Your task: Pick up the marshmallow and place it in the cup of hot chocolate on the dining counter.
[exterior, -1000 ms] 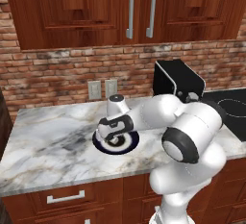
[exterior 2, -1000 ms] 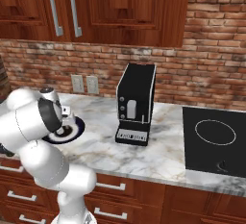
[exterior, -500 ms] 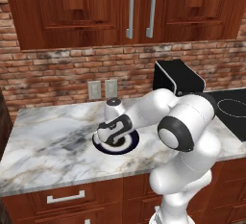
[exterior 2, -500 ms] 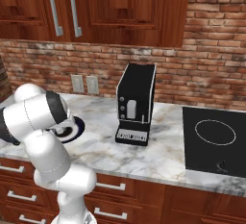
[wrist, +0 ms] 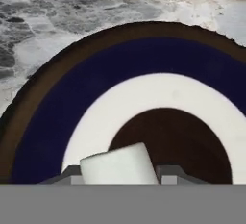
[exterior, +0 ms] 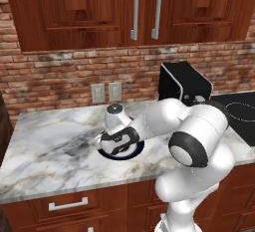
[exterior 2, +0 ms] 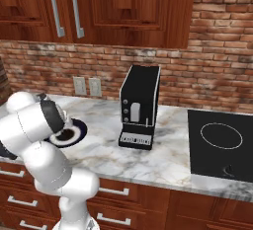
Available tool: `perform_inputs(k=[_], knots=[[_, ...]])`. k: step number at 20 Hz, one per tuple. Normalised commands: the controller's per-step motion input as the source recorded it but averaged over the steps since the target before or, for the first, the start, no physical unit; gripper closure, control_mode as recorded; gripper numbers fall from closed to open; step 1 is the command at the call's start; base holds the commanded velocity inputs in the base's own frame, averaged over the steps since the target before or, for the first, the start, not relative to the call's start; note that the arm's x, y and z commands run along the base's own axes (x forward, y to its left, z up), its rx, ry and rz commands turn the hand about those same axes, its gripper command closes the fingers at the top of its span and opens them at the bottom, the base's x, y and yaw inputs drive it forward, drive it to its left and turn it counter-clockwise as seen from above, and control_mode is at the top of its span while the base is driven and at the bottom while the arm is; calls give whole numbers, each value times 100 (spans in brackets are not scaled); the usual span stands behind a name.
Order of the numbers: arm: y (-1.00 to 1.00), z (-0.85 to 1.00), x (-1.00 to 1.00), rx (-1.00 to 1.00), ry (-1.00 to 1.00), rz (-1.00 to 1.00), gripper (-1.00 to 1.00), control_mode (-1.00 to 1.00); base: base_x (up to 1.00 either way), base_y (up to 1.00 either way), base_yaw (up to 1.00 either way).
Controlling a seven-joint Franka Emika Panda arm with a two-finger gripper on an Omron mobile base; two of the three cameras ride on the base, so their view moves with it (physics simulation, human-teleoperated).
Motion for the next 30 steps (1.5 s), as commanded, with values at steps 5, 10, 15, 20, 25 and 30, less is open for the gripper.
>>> perform_inputs(k=[5, 10, 15, 20, 25, 30], knots=[[8, 87, -59, 6, -41, 0, 100, -100, 0, 0, 0], [-1, 80, -42, 29, -42, 0, 100, -100, 0, 0, 0], [-14, 77, -31, 32, -20, 1, 100, -100, 0, 0, 0], [-30, 55, -37, 16, -14, 16, 100, -100, 0, 0, 0], [-32, 34, -44, 10, -18, 26, 100, -100, 0, 0, 0], [-50, 31, -48, 12, -6, 31, 100, -100, 0, 0, 0]])
